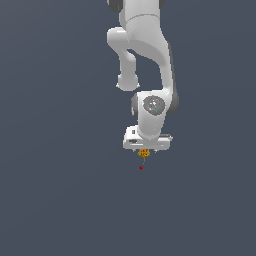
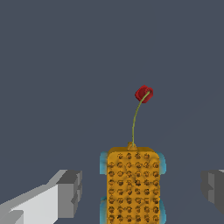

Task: Pick up the object and move it to a goal position.

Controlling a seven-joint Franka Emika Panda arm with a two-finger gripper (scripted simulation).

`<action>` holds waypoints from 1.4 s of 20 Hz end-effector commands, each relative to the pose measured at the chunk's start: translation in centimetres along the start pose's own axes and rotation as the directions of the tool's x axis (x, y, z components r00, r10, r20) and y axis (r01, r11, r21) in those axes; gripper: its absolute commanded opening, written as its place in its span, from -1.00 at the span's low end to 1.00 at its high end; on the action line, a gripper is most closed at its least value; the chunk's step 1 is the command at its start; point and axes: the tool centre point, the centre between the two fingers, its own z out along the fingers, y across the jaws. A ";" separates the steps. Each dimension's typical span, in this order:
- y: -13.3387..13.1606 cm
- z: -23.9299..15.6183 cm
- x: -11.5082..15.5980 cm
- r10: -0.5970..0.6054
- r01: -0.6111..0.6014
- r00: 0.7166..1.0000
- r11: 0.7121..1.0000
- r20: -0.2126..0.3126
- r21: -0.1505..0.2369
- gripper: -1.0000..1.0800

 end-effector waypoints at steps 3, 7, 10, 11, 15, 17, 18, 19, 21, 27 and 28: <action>0.0 2.0 -0.1 0.001 -0.001 1.000 1.000 0.000 0.000 0.92; 0.0 3.7 -0.1 0.001 -0.001 1.000 1.000 -0.001 -0.001 0.92; 0.0 4.3 -0.1 0.001 -0.001 1.000 1.000 -0.001 -0.001 0.92; -0.1 4.4 0.0 0.001 -0.001 1.000 1.000 -0.001 -0.001 0.92; -0.1 4.4 0.0 0.001 -0.001 1.000 1.000 -0.001 -0.001 -1.00; -0.1 4.4 0.0 0.001 -0.001 1.000 1.000 -0.001 -0.001 -1.00; -0.1 4.4 0.0 0.001 -0.001 1.000 1.000 -0.001 -0.001 -1.00; -0.1 4.4 0.0 0.001 -0.001 1.000 1.000 -0.001 -0.001 -1.00; -0.1 4.4 0.0 0.001 -0.001 1.000 1.000 -0.001 -0.001 -1.00; 0.1 3.8 0.1 0.001 -0.001 1.000 1.000 -0.001 -0.001 -1.00; 0.2 3.5 0.1 0.001 -0.001 1.000 1.000 -0.001 0.000 -1.00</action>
